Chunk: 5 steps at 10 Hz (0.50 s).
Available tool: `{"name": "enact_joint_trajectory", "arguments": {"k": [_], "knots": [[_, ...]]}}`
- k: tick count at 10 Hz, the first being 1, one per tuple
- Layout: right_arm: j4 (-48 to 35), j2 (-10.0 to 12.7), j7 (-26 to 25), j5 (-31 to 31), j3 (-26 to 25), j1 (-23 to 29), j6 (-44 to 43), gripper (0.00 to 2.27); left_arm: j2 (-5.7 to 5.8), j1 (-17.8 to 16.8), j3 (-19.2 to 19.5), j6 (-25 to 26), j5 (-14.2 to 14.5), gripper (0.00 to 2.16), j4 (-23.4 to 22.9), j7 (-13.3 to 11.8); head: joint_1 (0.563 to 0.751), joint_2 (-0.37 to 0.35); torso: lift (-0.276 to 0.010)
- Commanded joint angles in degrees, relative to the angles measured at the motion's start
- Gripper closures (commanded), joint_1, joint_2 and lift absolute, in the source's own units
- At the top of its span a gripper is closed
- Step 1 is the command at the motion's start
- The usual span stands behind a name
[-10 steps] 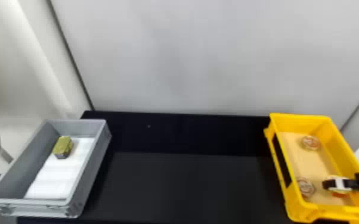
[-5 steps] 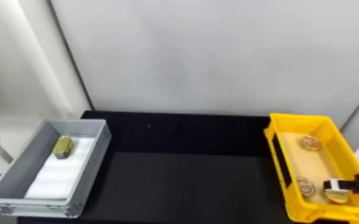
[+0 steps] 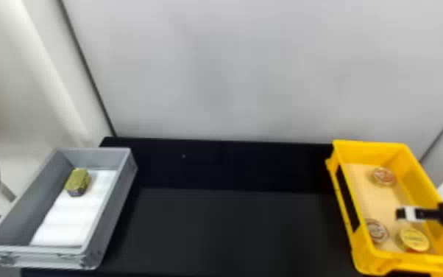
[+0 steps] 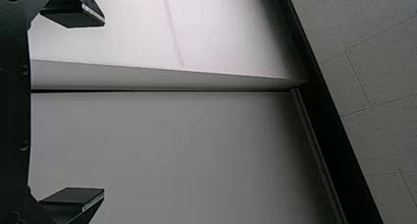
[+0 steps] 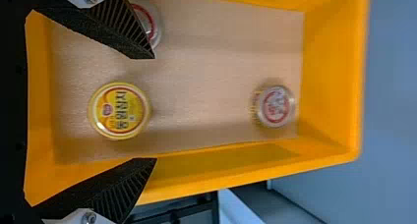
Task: Pick up the round yellow can and place it in the yellow rectangular box
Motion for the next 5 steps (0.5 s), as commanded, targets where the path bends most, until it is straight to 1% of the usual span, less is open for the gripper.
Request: {"name": "enact_joint_trajectory", "arguments": {"k": [1, 3, 5], "knots": [[-10.7, 0.2, -0.3, -1.2, 0.3, 0.2, 0.6, 0.04, -0.22, 0.0, 0.0, 0.1, 0.0, 0.07, 0.0, 0.0, 0.694, 0.054, -0.003], [-25.0, 0.6, -2.8, -1.6, 2.5, -1.3, 5.5, 0.05, -0.49, 0.2, -0.1, 0.4, -0.3, 0.07, 0.0, 0.0, 0.694, 0.054, -0.003], [-37.5, 0.8, -7.5, -1.7, 6.4, -3.0, 8.9, 0.05, -0.84, 0.3, -0.2, 0.7, -0.4, 0.07, 0.0, 0.0, 0.694, 0.054, -0.003]]}}
